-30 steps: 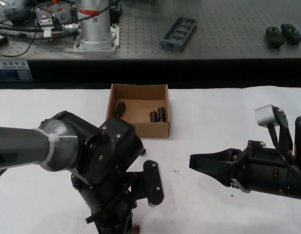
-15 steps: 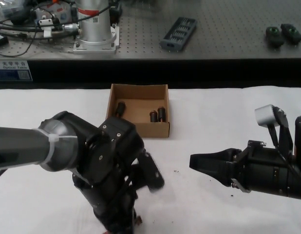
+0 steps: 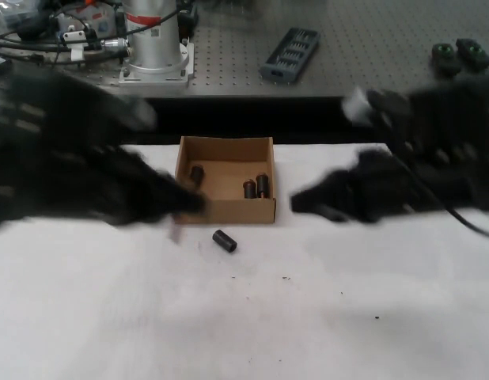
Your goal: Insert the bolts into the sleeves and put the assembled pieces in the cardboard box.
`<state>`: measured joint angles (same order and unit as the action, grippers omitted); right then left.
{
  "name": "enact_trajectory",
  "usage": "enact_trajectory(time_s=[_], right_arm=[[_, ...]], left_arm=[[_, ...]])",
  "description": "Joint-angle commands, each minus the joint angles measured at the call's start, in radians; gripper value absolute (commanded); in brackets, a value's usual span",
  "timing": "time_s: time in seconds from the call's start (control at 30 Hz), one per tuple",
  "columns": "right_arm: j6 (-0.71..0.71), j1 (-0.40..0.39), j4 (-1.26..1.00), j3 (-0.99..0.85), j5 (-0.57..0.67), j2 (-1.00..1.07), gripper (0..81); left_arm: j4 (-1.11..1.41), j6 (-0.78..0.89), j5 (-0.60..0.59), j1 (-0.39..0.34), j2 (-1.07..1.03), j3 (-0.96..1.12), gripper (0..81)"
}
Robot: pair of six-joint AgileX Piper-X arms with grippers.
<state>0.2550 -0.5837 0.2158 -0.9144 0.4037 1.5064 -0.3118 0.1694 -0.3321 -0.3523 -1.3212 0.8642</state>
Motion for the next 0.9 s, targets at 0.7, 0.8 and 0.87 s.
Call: enact_trajectory(time_s=[0.7, 0.8, 0.87], right_arm=[[-0.223, -0.136, 0.888, -1.061, -0.264, 0.797, 26.3], [-0.233, -0.147, 0.888, -1.059, -0.281, 0.799, 29.3], [-0.24, -0.153, 0.882, -1.059, -0.283, 0.799, 29.8]], left_arm=[[0.059, 0.065, -0.023, 0.228, 0.479, -0.26, 0.6], [0.059, 0.065, -0.023, 0.228, 0.479, -0.26, 0.6], [0.059, 0.065, -0.023, 0.228, 0.479, -0.26, 0.6]])
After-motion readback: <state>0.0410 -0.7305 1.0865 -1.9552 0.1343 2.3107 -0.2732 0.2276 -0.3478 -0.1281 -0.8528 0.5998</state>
